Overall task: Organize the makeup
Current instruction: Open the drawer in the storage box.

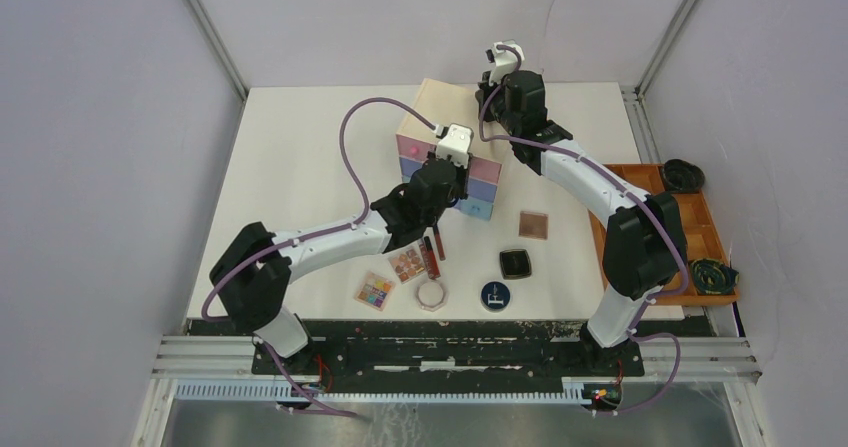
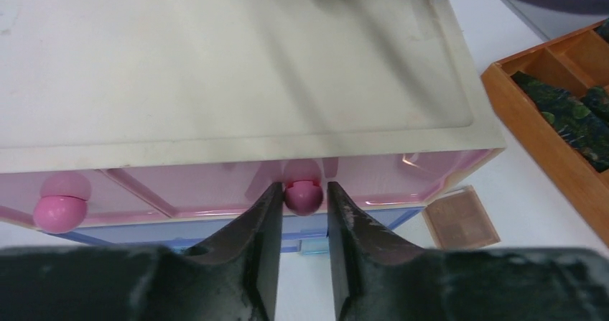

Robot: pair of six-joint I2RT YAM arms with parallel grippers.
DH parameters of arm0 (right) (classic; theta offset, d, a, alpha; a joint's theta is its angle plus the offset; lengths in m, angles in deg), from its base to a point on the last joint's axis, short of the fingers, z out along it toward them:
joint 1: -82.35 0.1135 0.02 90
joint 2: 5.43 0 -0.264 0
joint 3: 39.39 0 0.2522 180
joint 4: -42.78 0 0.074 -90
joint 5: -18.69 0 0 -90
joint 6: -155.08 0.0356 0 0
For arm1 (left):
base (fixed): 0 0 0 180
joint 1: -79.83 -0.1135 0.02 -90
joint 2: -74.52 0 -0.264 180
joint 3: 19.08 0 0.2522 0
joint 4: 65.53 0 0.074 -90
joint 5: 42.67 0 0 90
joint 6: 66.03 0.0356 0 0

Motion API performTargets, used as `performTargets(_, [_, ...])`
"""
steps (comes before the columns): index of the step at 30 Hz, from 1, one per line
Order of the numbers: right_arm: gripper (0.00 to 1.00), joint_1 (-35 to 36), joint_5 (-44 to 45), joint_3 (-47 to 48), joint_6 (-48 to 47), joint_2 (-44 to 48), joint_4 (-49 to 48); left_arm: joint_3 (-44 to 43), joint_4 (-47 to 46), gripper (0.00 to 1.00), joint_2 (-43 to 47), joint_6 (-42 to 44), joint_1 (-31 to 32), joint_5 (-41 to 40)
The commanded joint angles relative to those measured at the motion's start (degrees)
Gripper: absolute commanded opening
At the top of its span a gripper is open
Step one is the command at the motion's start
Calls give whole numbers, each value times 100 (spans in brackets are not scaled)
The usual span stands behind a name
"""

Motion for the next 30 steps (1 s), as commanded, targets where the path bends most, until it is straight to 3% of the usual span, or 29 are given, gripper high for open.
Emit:
performTargets(1, [1,72,-31,-565,-13,-610,2289,-226,-99,24,-80,303,26,-95])
performTargets(3, [1,72,-19,-569,-9,-610,2297,-226,-99,10,-100,335,23,-141])
performTargets(5, [1,65,-14,-567,-14,-612,2298,-219,-92,3,-109,364,22,-181])
performTargets(30, [1,74,178,-428,71,-794,2430,689,638,3,1202,-58,14,220])
